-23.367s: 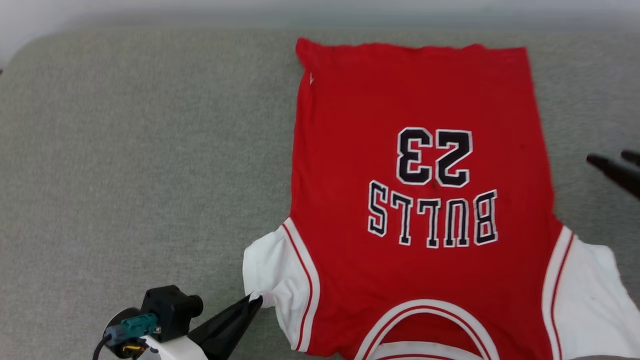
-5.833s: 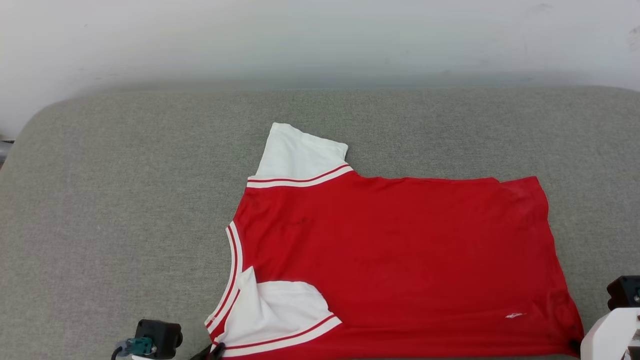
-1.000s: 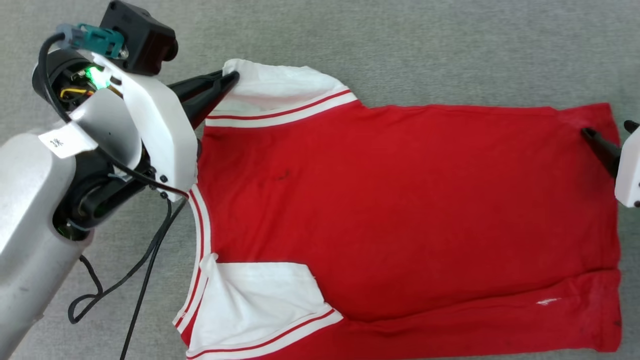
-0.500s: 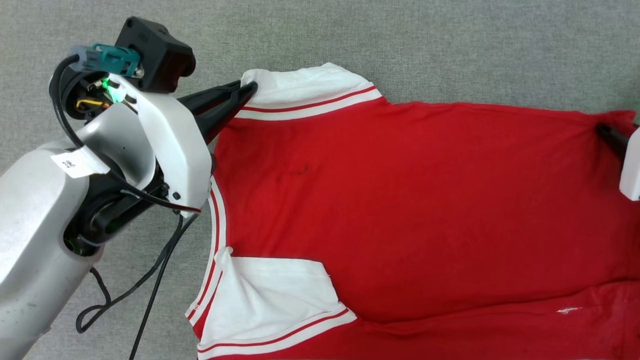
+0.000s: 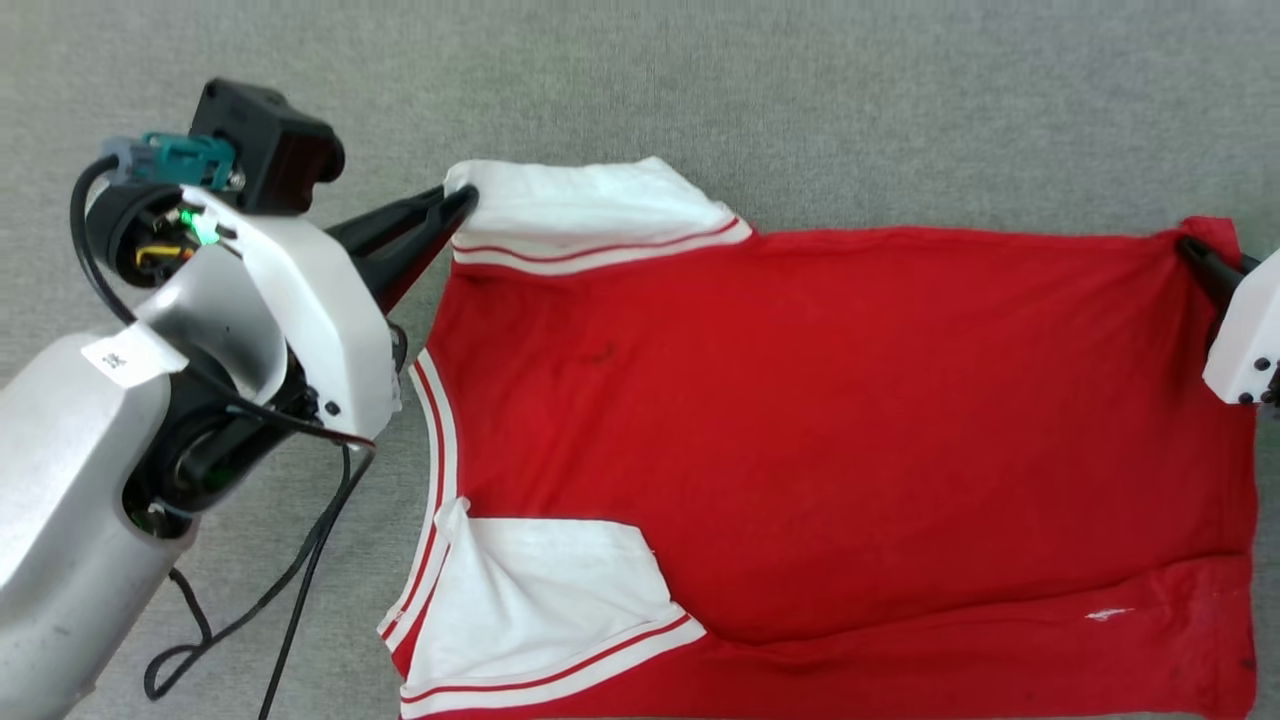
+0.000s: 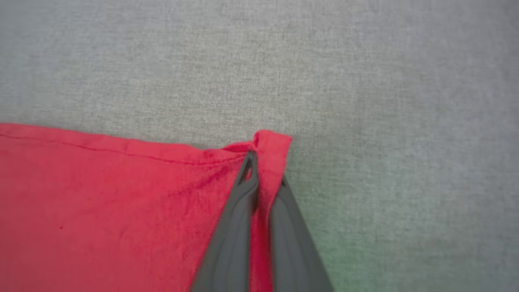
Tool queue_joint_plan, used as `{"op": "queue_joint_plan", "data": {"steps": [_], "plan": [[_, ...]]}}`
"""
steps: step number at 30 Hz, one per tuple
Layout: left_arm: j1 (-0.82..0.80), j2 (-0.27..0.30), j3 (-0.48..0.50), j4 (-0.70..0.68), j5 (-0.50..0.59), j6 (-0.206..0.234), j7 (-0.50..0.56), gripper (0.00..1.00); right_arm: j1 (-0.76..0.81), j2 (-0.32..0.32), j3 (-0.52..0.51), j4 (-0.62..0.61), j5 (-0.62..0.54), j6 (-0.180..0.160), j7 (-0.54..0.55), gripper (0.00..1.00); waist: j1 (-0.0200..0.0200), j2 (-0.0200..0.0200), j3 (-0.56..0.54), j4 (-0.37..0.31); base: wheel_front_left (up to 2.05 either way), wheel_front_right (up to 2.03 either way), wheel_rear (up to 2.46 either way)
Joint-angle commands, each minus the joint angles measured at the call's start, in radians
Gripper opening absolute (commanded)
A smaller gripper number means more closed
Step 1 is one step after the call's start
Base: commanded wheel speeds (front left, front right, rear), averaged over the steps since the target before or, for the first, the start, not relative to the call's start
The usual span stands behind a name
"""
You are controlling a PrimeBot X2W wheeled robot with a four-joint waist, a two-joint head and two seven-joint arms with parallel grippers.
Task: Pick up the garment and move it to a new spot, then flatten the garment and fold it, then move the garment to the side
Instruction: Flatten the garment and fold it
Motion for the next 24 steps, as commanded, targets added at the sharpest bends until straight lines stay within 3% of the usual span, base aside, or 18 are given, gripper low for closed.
{"op": "queue_joint_plan", "data": {"steps": [1, 8, 24], "plan": [[0.024, 0.004, 0.007, 0.004, -0.003, 0.007, -0.016, 0.0, 0.015, 0.005, -0.004, 0.0, 0.015, -0.002, -0.02, 0.0, 0.0, 0.0, -0.031, 0.0, 0.0, 0.0, 0.0], [0.129, 0.019, 0.018, -0.01, -0.026, 0.03, -0.072, 0.0, 0.102, 0.01, -0.023, -0.02, 0.071, -0.002, -0.077, 0.0, 0.0, 0.0, -0.122, 0.0, 0.0, 0.0, 0.0], [0.447, 0.077, 0.006, -0.068, -0.132, 0.077, -0.134, 0.0, 0.397, 0.028, -0.069, -0.09, 0.248, -0.001, -0.083, 0.0, 0.0, 0.0, -0.264, 0.012, 0.0, 0.0, 0.0]]}}
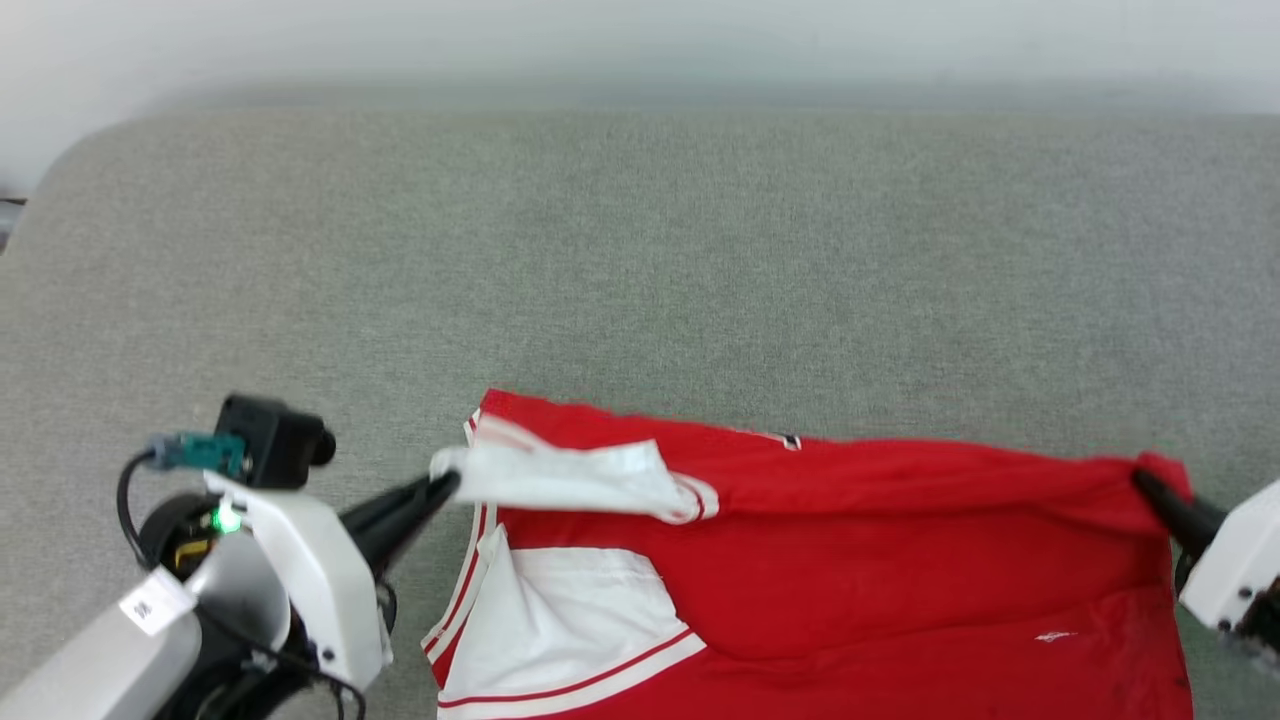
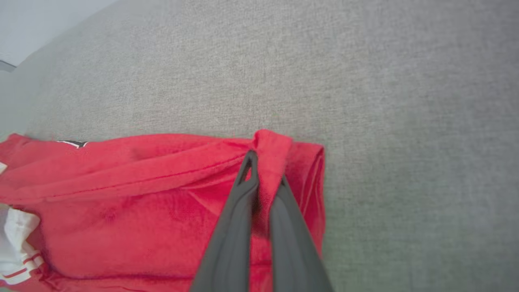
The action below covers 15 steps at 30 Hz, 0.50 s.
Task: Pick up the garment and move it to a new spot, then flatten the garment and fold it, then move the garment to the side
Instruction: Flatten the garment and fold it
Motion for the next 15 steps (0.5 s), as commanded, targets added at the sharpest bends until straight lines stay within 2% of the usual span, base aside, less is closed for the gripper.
{"op": "queue_joint_plan", "data": {"steps": [1, 8, 15], "plan": [[0.023, 0.005, -0.002, -0.002, -0.004, 0.001, -0.006, 0.0, 0.019, -0.003, 0.003, -0.008, 0.013, -0.001, 0.004, 0.0, 0.0001, 0.0, -0.01, 0.001, 0.0, 0.0, 0.0], [0.129, 0.028, -0.023, 0.006, -0.017, 0.007, -0.03, 0.0, 0.11, -0.039, 0.034, -0.051, 0.058, -0.001, 0.034, 0.0, 0.0001, 0.0, -0.029, -0.003, 0.0, 0.0, 0.0], [0.18, 0.008, -0.056, 0.049, -0.048, -0.007, -0.018, 0.0, 0.16, -0.089, 0.087, -0.096, 0.076, -0.001, 0.055, 0.0, 0.0001, 0.0, -0.031, -0.006, 0.0, 0.0, 0.0]]}}
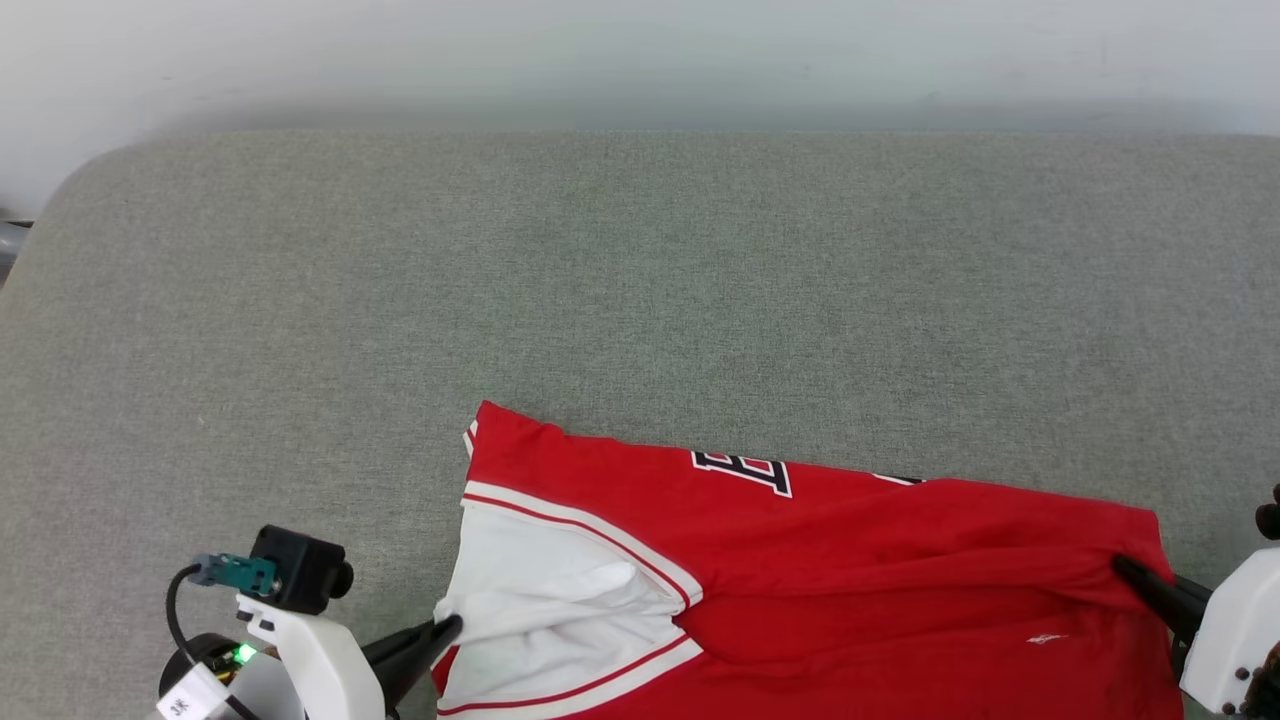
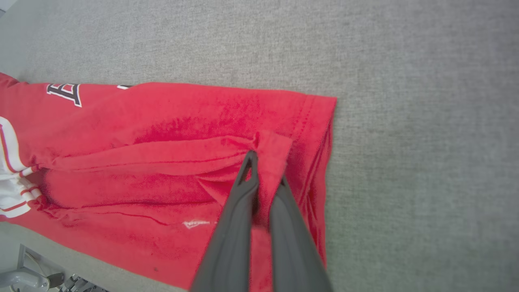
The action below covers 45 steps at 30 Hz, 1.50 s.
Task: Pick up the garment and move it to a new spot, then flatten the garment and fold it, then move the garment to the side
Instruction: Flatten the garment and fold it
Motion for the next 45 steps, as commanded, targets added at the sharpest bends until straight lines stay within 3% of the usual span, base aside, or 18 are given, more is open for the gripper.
{"op": "queue_joint_plan", "data": {"steps": [1, 15, 16, 17, 18, 24, 30, 38, 45], "plan": [[0.009, -0.004, -0.006, 0.008, 0.007, -0.004, 0.002, 0.0, 0.019, -0.013, 0.009, -0.007, -0.002, -0.001, 0.001, 0.0, 0.0001, 0.0, 0.001, -0.001, 0.0, 0.0, 0.0], [-0.023, -0.057, -0.073, 0.139, 0.059, -0.043, 0.006, 0.0, 0.013, -0.09, 0.118, 0.034, -0.026, -0.001, -0.051, 0.0, 0.0001, 0.0, 0.011, 0.0, 0.0, 0.0, 0.0], [-0.024, -0.061, -0.076, 0.148, 0.061, -0.045, 0.005, 0.0, 0.011, -0.094, 0.125, 0.04, -0.023, -0.001, -0.056, 0.22, 0.0001, 0.0, 0.008, 0.0, 0.0, 0.0, 0.0], [-0.024, -0.065, -0.08, 0.155, 0.062, -0.046, 0.003, 0.36, 0.009, -0.098, 0.131, 0.045, -0.021, -0.001, -0.063, 0.82, 0.0001, 0.0, 0.005, 0.0, 0.0, 0.0, 0.0], [-0.023, -0.068, -0.082, 0.164, 0.065, -0.046, 0.002, 1.0, 0.008, -0.1, 0.136, 0.052, -0.018, -0.001, -0.069, 1.0, 0.0001, 0.0, 0.0, -0.001, 0.0, 0.0, 0.0], [-0.007, -0.079, -0.059, 0.193, 0.077, -0.032, -0.064, 1.0, 0.022, -0.131, 0.158, 0.056, -0.011, -0.001, -0.081, 1.0, 0.0001, 0.0, -0.037, -0.01, 0.0, 0.0, 0.0], [-0.016, -0.101, 0.003, 0.186, 0.113, 0.006, -0.214, 1.0, 0.022, -0.136, 0.117, -0.016, 0.016, -0.001, -0.037, 1.0, 0.0001, 0.0, -0.056, -0.019, 0.0, 0.0, 0.0], [-0.027, -0.153, 0.059, 0.189, 0.219, 0.06, -0.457, 1.0, 0.036, -0.035, -0.006, -0.043, -0.033, -0.001, 0.063, 1.0, 0.0001, 0.0, -0.05, -0.016, 0.0, 0.0, 0.0], [-0.016, -0.219, 0.127, 0.206, 0.284, 0.105, -0.54, 1.0, 0.023, 0.093, -0.142, 0.019, -0.116, -0.001, 0.122, 1.0, 0.0001, 0.0, -0.024, 0.005, 0.0, 0.0, 0.0]]}}
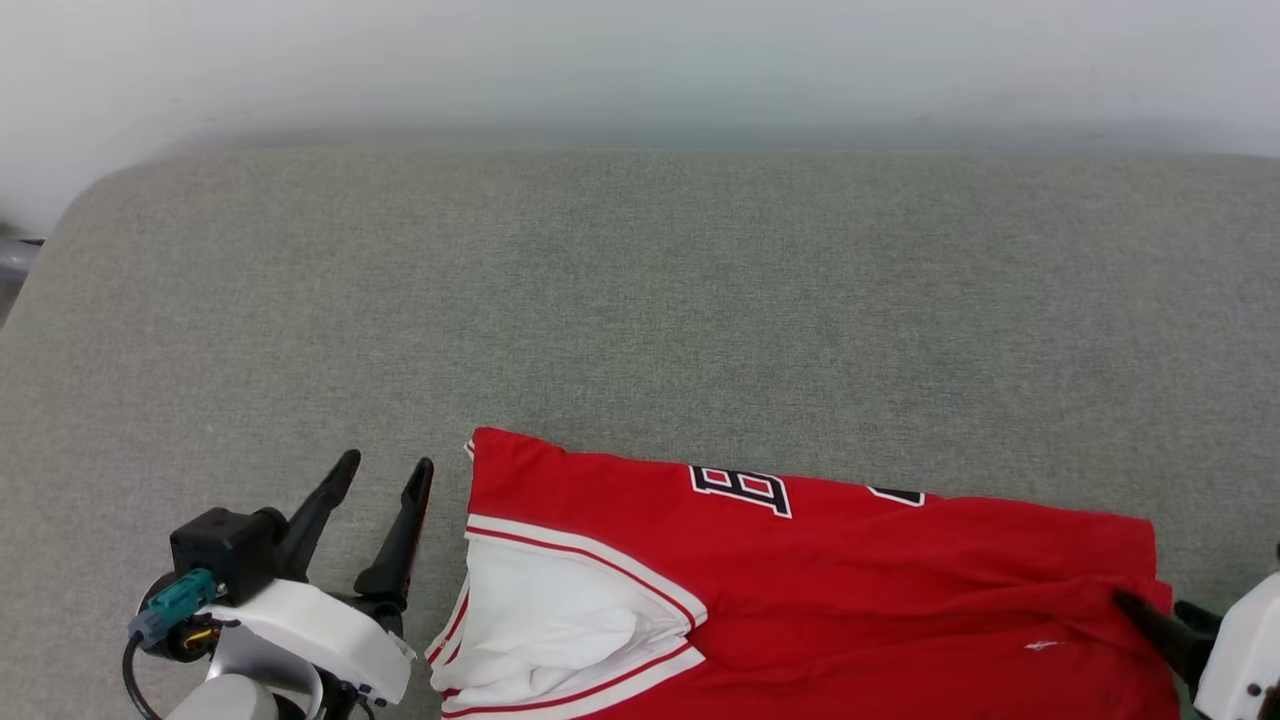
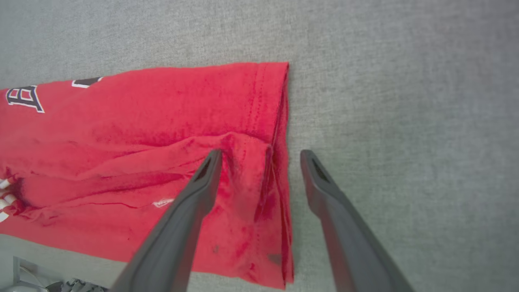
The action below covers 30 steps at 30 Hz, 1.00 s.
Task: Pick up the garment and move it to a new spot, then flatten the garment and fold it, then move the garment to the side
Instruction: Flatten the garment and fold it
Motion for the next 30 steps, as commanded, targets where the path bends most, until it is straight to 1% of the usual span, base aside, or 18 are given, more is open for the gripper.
{"op": "queue_joint_plan", "data": {"steps": [1, 6, 7, 8, 10, 17, 23, 24, 25, 26, 27, 28, 30], "plan": [[0.012, -0.015, 0.022, 0.001, 0.01, 0.006, -0.009, 1.0, -0.004, 0.024, -0.019, 0.016, -0.018, -0.001, 0.012, 1.0, 0.0, 0.0, 0.01, 0.009, 0.0, 0.0, 0.0], [0.022, -0.052, 0.064, 0.0, 0.049, -0.006, -0.014, 1.0, 0.005, 0.07, -0.033, 0.065, -0.06, -0.001, 0.04, 1.0, 0.0, 0.0, 0.028, 0.019, 0.0, 0.0, 0.0], [0.032, -0.066, 0.082, 0.001, 0.065, -0.019, -0.014, 1.0, -0.001, 0.093, -0.038, 0.092, -0.07, -0.001, 0.041, 1.0, 0.0, 0.0, 0.038, 0.023, 0.0, 0.0, 0.0], [0.032, -0.066, 0.082, 0.001, 0.065, -0.019, -0.014, 1.0, -0.001, 0.093, -0.038, 0.092, -0.07, -0.001, 0.041, 1.0, 0.0, 0.0, 0.038, 0.023, 0.0, 0.0, 0.0], [0.04, -0.078, 0.099, 0.005, 0.08, -0.03, -0.014, 1.0, -0.002, 0.113, -0.032, 0.121, -0.08, -0.001, 0.045, 1.0, 0.0, 0.0, 0.044, 0.026, 0.0, 0.0, 0.0], [0.045, -0.106, 0.146, 0.021, 0.118, -0.065, -0.014, 1.0, -0.011, 0.166, 0.038, 0.178, -0.062, 0.002, 0.053, 1.0, 0.0, 0.0, 0.06, 0.029, 0.0, 0.0, 0.0], [0.049, -0.125, 0.164, 0.041, 0.136, -0.086, -0.015, 1.0, -0.018, 0.191, 0.114, 0.182, -0.018, 0.007, 0.053, 1.0, 0.0, 0.0, 0.056, 0.028, 0.0, 0.0, 0.0], [0.049, -0.128, 0.167, 0.045, 0.14, -0.09, -0.015, 1.0, -0.018, 0.193, 0.124, 0.183, -0.007, 0.008, 0.052, 0.91, 0.0, 0.0, 0.054, 0.028, 0.0, 0.0, 0.0], [0.049, -0.131, 0.17, 0.049, 0.143, -0.091, -0.014, 1.0, -0.018, 0.192, 0.134, 0.182, 0.001, 0.008, 0.049, 0.53, 0.0, 0.0, 0.051, 0.027, 0.0, 0.0, 0.0], [0.051, -0.135, 0.172, 0.051, 0.144, -0.093, -0.014, 1.0, -0.018, 0.191, 0.139, 0.182, 0.008, 0.008, 0.043, 0.38, 0.0, 0.0, 0.048, 0.026, 0.0, 0.0, 0.0], [0.053, -0.138, 0.176, 0.054, 0.145, -0.095, -0.014, 1.0, -0.019, 0.188, 0.142, 0.182, 0.012, 0.008, 0.038, 0.27, 0.0, 0.0, 0.045, 0.025, 0.0, 0.0, 0.0], [0.055, -0.141, 0.178, 0.056, 0.148, -0.099, -0.014, 1.0, -0.021, 0.182, 0.144, 0.182, 0.014, 0.008, 0.031, 0.0, 0.0, 0.0, 0.043, 0.025, 0.0, 0.0, 0.0], [0.058, -0.144, 0.183, 0.06, 0.152, -0.101, -0.014, 1.0, -0.023, 0.165, 0.137, 0.185, 0.013, 0.008, 0.013, 0.0, 0.0, 0.0, 0.036, 0.024, 0.0, 0.0, 0.0]]}}
